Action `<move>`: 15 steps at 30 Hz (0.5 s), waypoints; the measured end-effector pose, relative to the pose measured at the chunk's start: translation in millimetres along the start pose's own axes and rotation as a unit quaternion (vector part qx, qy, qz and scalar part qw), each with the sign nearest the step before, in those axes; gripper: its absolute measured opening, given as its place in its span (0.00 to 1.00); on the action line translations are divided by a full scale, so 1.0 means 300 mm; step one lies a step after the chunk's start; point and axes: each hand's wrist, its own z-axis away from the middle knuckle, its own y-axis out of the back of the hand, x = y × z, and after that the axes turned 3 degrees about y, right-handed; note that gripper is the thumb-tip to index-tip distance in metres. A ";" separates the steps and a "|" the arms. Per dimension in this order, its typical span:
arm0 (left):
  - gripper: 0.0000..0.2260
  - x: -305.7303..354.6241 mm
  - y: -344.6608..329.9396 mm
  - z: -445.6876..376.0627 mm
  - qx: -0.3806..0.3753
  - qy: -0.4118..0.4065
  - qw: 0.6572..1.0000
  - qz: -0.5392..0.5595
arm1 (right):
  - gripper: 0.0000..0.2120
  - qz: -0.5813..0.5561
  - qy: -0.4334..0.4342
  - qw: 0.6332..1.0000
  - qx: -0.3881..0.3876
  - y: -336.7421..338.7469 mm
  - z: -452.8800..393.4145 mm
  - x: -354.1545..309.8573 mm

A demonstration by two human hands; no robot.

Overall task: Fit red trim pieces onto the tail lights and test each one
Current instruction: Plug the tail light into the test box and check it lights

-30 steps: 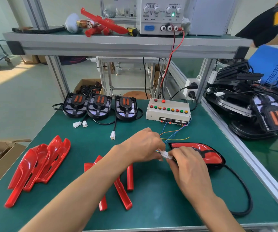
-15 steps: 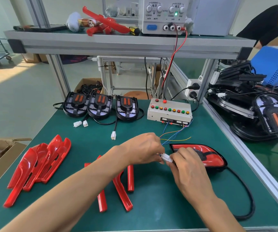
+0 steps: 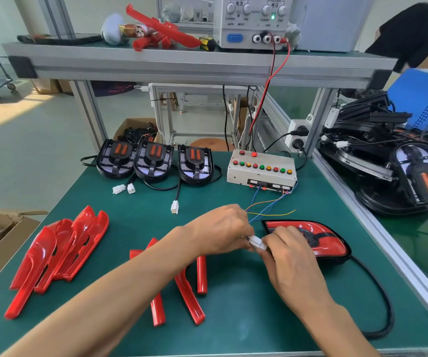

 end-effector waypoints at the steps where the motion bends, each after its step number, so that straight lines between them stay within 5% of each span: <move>1: 0.11 0.000 0.000 0.000 0.003 -0.001 1.000 0.004 | 0.11 -0.001 0.001 1.000 0.002 -0.001 -0.001 0.002; 15: 0.09 -0.038 -0.029 0.021 0.009 0.010 0.999 0.035 | 0.08 0.006 -0.010 0.999 0.040 -0.033 0.007 -0.022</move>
